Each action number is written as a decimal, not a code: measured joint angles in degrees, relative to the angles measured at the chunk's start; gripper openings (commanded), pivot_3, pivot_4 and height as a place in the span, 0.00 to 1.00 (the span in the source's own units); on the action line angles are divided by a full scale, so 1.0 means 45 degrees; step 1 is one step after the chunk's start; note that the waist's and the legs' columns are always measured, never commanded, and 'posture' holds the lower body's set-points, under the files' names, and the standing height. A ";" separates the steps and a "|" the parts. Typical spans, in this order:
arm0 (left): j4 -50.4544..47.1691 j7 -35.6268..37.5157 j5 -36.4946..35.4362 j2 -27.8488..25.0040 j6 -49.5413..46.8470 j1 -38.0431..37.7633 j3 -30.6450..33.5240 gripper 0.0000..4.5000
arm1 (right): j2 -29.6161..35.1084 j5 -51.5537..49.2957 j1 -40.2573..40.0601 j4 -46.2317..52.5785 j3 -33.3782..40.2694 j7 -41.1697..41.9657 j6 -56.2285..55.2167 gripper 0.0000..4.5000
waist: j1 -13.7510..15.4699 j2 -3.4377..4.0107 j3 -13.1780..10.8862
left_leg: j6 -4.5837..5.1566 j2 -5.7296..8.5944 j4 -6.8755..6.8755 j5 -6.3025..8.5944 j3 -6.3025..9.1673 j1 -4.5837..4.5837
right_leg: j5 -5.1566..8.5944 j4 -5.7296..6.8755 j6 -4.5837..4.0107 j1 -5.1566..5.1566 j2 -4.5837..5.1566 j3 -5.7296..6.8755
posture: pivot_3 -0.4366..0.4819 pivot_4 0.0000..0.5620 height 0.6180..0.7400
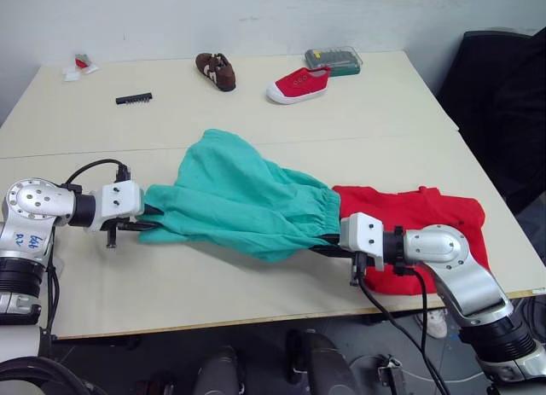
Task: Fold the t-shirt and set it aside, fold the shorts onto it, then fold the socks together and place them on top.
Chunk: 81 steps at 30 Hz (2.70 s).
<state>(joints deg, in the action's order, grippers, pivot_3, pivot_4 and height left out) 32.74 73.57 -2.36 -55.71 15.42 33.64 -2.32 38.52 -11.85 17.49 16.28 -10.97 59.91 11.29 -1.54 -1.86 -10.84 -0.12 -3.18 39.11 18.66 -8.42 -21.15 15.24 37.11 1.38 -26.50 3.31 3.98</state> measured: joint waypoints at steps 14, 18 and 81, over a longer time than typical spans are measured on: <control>-0.4245 0.2782 -0.4429 -0.3019 -0.7713 -0.2480 0.0556 0.01 | 0.0011 -0.0773 0.0036 -0.0014 0.0324 0.0037 0.0702 0.00 | -0.0130 -0.0003 0.0000 | -0.0021 -0.0049 0.0000 0.0007 -0.0004 0.0001 | 0.0004 -0.0015 -0.0001 -0.0005 -0.0046 -0.0041 | 0.48 0.27 1.00; -0.5160 0.2781 -0.5066 -0.4003 -0.8195 -0.3738 0.0409 0.01 | 0.0092 -0.1142 -0.0034 0.0015 0.0638 0.0056 0.1077 0.00 | -0.0001 0.0003 -0.0001 | -0.0026 -0.0047 0.0000 0.0009 -0.0005 0.0021 | 0.0011 -0.0004 -0.0012 0.0004 -0.0046 -0.0042 | 0.48 0.27 1.00; -0.2101 0.0380 -0.1893 0.0246 -0.1465 -0.1532 0.0930 0.00 | -0.0137 -0.0287 0.0223 -0.0712 0.0402 -0.0049 0.0576 0.00 | -0.0010 -0.0018 0.0012 | -0.0083 -0.0118 0.0011 0.0029 -0.0044 0.0023 | 0.0016 0.0000 -0.0037 -0.0013 -0.0166 -0.0089 | 0.48 0.27 1.00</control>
<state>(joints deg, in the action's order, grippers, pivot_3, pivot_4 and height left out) 23.28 75.28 -10.88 -54.60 8.83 26.75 1.87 37.90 -13.15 18.49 13.08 -9.16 59.69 13.88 -1.59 -1.95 -10.78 -0.49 -3.71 39.16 18.79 -8.62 -21.05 15.32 37.11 1.21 -26.56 2.56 3.58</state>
